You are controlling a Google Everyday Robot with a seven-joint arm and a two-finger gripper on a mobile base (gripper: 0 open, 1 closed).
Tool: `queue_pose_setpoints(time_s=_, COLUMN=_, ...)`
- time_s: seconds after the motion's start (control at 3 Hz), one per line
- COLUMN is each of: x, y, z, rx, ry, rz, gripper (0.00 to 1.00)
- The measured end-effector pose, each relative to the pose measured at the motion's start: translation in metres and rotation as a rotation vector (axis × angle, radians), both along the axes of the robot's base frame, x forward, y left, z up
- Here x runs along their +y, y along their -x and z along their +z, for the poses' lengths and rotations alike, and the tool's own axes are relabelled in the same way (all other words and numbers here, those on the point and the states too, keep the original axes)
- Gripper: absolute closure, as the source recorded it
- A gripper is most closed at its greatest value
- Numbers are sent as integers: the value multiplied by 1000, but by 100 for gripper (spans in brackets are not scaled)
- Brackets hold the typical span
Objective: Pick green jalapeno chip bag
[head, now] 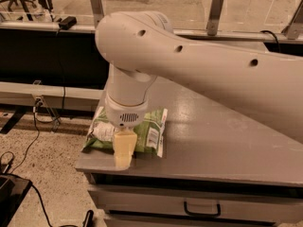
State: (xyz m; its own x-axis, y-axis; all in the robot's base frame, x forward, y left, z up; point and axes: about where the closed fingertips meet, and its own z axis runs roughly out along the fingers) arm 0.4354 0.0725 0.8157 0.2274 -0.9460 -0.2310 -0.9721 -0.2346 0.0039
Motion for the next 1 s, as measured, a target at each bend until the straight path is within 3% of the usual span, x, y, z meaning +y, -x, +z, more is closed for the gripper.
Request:
queue_pose_setpoints(time_s=0.67, x=0, y=0, z=15, rx=0, ry=0, rz=0, gripper=87)
queue_pose_setpoints(time_s=1.0, x=0, y=0, z=16, rx=0, ry=0, rz=0, gripper=100)
